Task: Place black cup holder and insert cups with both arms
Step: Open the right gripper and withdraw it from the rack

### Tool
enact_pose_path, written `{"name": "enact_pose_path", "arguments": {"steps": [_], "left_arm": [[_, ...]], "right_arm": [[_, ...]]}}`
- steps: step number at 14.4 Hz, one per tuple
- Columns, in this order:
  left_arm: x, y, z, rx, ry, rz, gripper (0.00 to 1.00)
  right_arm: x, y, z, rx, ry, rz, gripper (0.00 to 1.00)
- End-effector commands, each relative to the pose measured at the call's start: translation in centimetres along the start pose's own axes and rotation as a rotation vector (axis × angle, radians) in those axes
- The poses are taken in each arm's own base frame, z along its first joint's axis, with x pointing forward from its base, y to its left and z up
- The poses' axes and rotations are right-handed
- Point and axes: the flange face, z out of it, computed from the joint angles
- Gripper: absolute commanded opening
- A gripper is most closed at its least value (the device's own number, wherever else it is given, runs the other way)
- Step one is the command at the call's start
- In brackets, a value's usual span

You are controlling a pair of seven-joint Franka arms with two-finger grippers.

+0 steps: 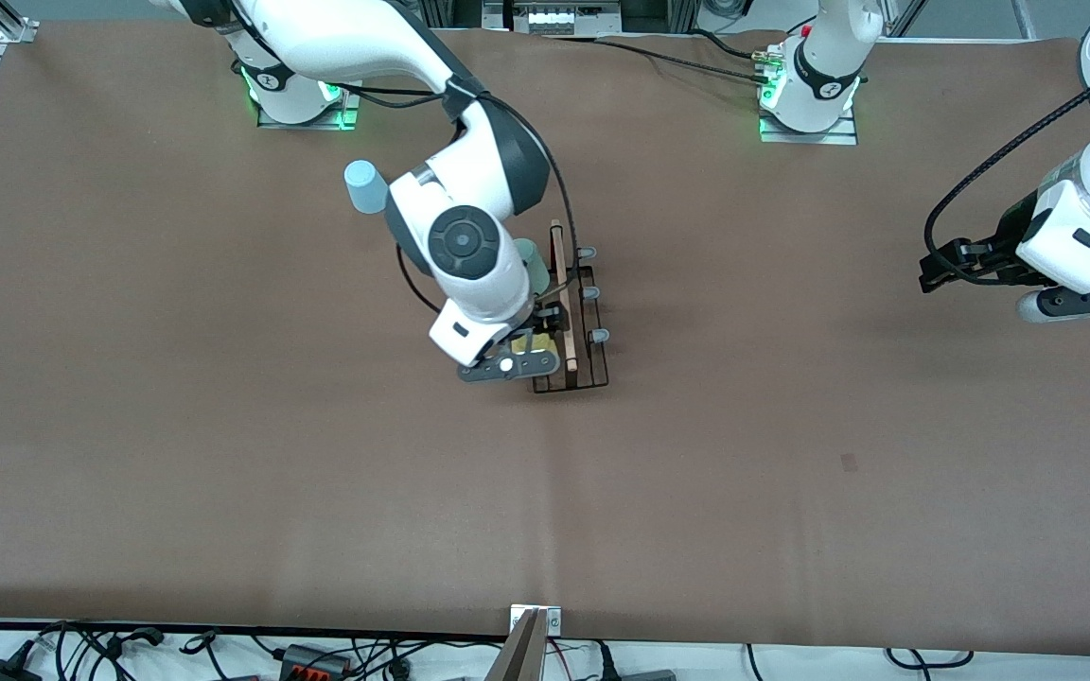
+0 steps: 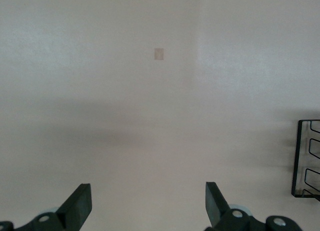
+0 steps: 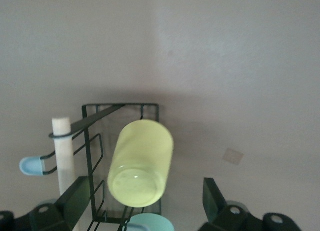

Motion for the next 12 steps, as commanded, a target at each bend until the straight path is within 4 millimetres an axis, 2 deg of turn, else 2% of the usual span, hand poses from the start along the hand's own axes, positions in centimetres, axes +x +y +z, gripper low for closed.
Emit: {"name": "enact_pose_path", "arguments": {"steps": [1, 4, 6, 9, 11, 12], "left_arm": [[0.1, 0.1, -0.5, 0.019, 0.004, 0.0, 1.0], [0.1, 0.0, -0.5, 0.018, 0.004, -0.001, 1.0], [0.1, -0.1, -0.5, 0.019, 0.004, -0.003, 1.0], [0.1, -0.1, -0.5, 0.019, 0.004, -0.003, 1.0], [0.1, -0.1, -0.5, 0.019, 0.004, -0.003, 1.0], [0.1, -0.1, -0.5, 0.019, 0.004, -0.003, 1.0]], "right_arm": [[1.8, 5.0, -3.8, -0.003, -0.009, 0.076, 1.0], [4.6, 13.1, -8.2, 0.01, 0.004, 0.164, 1.0], [5.6, 17.0, -10.1, 0.01, 0.016, 0.18, 1.0], [6.8, 23.4, -10.7, -0.03, -0.007, 0.182, 1.0], [7.3, 26.9, -12.3, -0.026, 0.01, 0.194, 1.0], [7.5, 28.8, -12.5, -0.036, 0.009, 0.214, 1.0]]}}
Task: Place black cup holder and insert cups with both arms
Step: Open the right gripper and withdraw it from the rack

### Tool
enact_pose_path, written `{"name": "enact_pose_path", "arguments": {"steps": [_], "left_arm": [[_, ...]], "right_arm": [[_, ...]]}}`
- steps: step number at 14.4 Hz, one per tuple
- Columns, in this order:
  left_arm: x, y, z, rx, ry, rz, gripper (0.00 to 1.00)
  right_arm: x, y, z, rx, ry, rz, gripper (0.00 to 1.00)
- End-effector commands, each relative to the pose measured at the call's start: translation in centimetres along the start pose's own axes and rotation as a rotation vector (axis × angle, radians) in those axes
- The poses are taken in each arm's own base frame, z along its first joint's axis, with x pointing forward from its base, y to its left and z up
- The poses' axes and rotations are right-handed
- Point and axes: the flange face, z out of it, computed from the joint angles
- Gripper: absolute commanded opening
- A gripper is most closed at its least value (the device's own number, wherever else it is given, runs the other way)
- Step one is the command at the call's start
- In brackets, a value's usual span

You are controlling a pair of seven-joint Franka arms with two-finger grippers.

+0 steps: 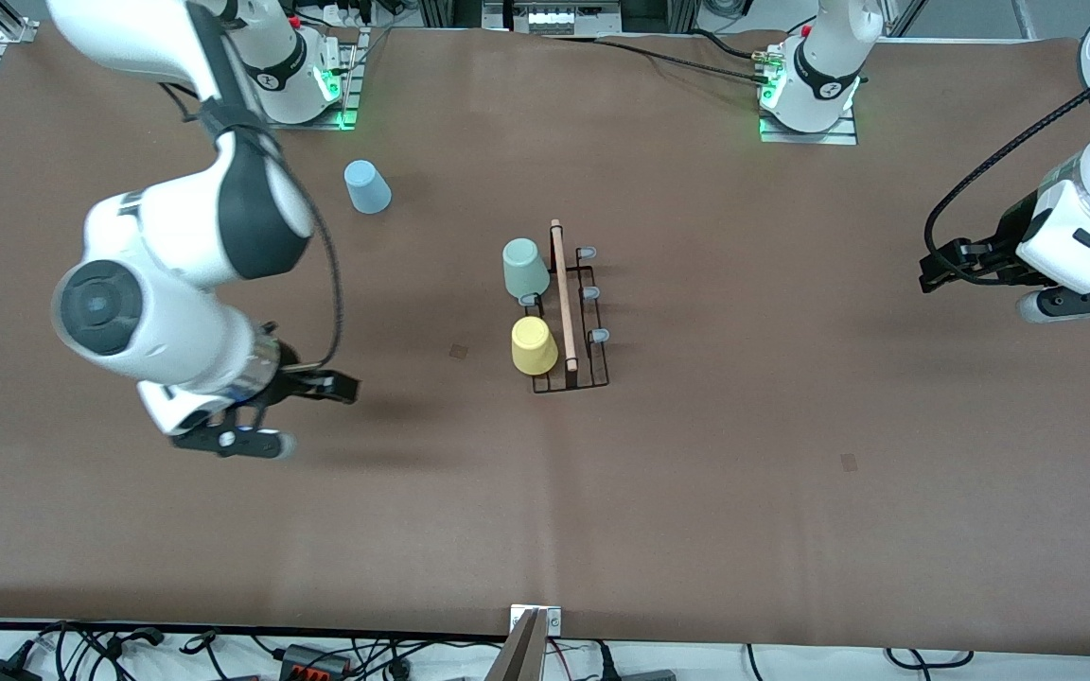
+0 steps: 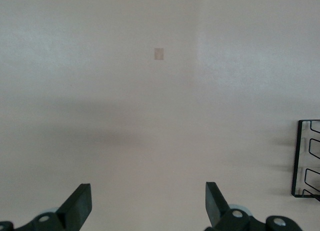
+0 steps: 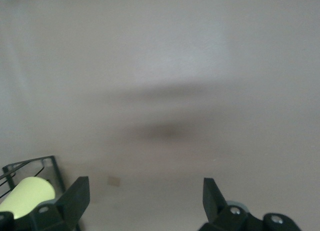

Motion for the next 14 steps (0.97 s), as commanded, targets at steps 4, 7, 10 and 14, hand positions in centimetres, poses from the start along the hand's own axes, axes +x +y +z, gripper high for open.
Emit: {"name": "enact_pose_path", "arguments": {"steps": [4, 7, 10, 14], "left_arm": [[0.1, 0.0, -0.5, 0.019, 0.004, -0.001, 1.0], [0.1, 0.0, -0.5, 0.018, 0.004, -0.001, 1.0], [0.1, 0.0, -0.5, 0.019, 0.004, -0.001, 1.0], [0.1, 0.0, -0.5, 0.018, 0.004, -0.001, 1.0]], "right_arm": [[1.4, 10.9, -4.1, 0.001, 0.028, 0.117, 1.0], [0.0, 16.3, -6.5, 0.008, 0.097, 0.051, 1.0], [-1.8, 21.4, -9.0, 0.004, 0.116, 0.016, 1.0], [-2.9, 23.3, -11.4, -0.048, 0.105, -0.072, 1.0]]}}
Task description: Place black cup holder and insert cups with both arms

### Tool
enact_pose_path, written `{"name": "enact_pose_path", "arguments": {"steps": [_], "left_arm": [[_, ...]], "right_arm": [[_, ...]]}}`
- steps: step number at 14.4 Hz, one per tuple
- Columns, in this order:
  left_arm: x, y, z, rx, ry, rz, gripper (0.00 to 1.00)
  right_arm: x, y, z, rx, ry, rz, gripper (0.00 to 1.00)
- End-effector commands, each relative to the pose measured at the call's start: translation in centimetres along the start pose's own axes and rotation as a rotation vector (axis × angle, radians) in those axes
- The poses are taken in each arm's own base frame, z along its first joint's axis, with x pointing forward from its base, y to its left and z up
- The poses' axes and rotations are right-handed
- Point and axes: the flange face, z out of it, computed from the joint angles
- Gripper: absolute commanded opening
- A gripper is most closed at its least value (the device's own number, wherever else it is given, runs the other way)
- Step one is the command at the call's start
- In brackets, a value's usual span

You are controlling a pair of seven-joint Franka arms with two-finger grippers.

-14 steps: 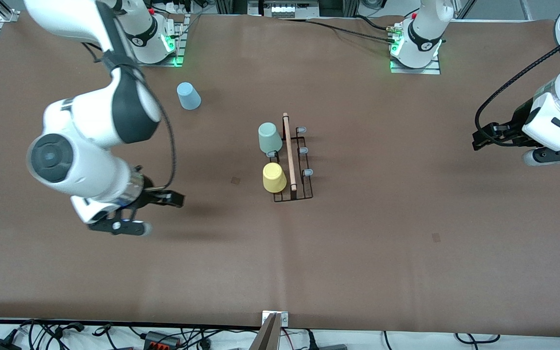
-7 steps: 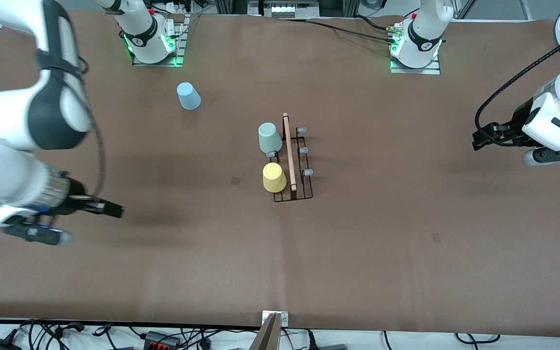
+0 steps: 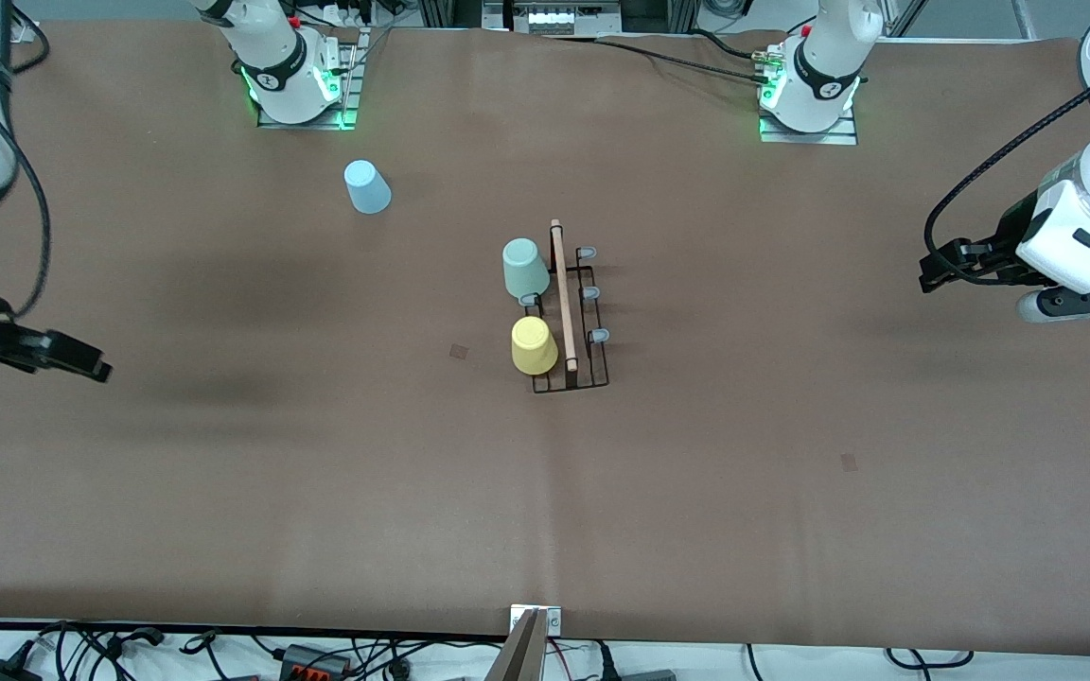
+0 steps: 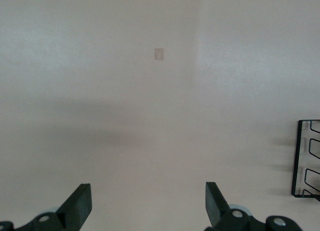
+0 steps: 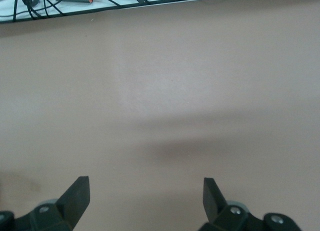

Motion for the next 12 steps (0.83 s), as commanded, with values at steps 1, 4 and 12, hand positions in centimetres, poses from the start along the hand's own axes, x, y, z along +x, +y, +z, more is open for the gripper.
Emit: {"name": "enact_pose_path", "arguments": {"steps": [1, 4, 12], "left_arm": [[0.1, 0.0, -0.5, 0.018, 0.004, -0.001, 1.0], [0.1, -0.1, -0.5, 0.018, 0.002, -0.003, 1.0], [0.1, -0.1, -0.5, 0.018, 0.002, -0.003, 1.0]], "right_arm": [[-1.8, 0.1, -1.5, -0.029, -0.031, -0.044, 1.0], [-3.7, 0.2, -3.2, -0.053, -0.086, -0.05, 1.0], [-8.6, 0.5, -2.0, -0.052, -0.046, -0.084, 1.0]]}}
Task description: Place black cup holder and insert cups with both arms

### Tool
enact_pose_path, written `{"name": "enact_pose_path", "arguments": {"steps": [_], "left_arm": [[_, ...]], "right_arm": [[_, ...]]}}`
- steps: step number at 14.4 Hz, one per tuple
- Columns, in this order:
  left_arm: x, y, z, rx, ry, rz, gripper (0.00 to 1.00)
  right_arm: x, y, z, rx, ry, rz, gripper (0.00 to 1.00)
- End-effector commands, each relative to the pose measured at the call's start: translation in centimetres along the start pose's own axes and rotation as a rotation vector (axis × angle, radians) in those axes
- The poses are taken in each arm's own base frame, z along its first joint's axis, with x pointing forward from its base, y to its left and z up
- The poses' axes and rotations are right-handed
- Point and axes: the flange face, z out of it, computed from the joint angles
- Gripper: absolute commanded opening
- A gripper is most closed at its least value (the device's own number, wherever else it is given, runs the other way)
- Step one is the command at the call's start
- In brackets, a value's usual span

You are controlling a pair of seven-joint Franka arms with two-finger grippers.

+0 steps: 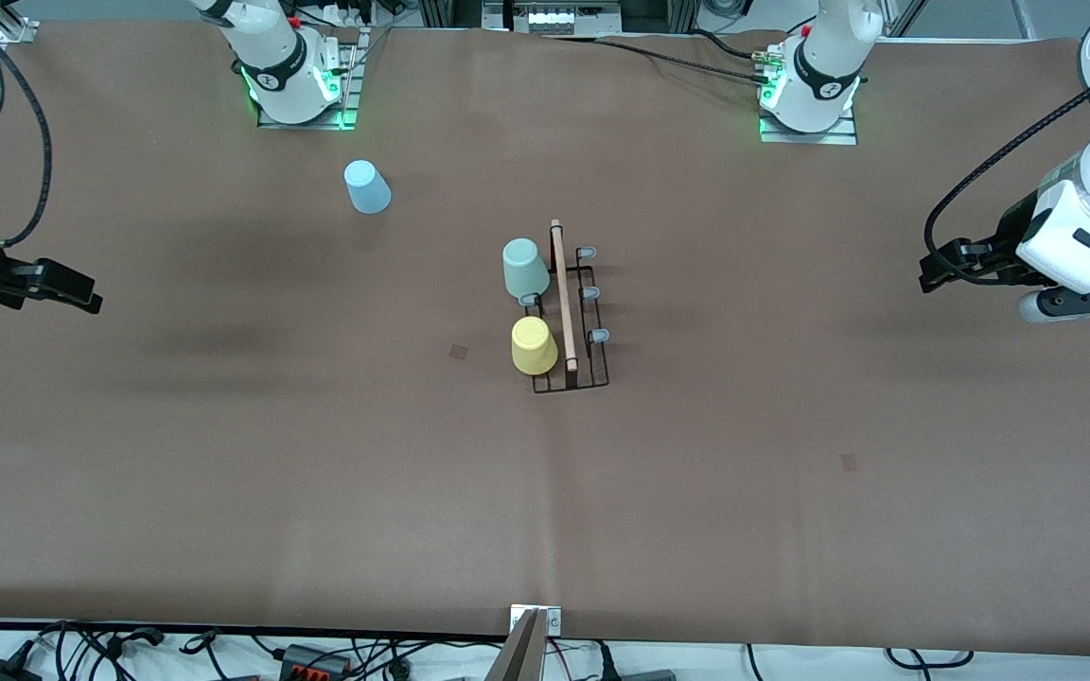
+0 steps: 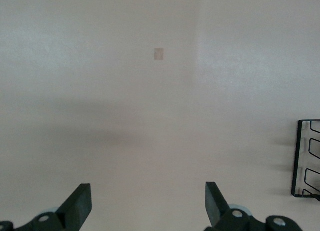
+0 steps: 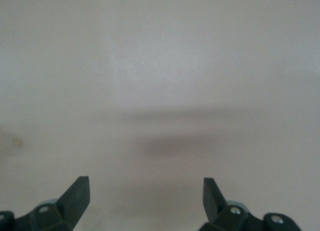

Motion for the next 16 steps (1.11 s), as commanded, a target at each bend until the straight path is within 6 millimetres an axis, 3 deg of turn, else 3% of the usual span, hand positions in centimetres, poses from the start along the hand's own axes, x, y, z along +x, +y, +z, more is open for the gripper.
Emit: {"name": "enact_pose_path", "arguments": {"steps": [1, 3, 4, 16], "left_arm": [[0.1, -0.2, -0.5, 0.018, 0.002, -0.004, 1.0], [0.1, -0.2, -0.5, 0.018, 0.001, -0.004, 1.0], [0.1, -0.2, -0.5, 0.018, 0.001, -0.004, 1.0], [0.1, -0.2, -0.5, 0.016, 0.0, 0.006, 1.0]], "right_arm": [[-3.8, 0.0, -0.9, -0.011, 0.019, -0.026, 1.0], [-6.0, -0.4, -1.7, -0.01, 0.016, -0.011, 1.0], [-6.1, -0.5, -2.2, -0.013, 0.025, -0.014, 1.0], [-6.1, 0.0, -1.8, -0.013, -0.004, -0.028, 1.0]]}}
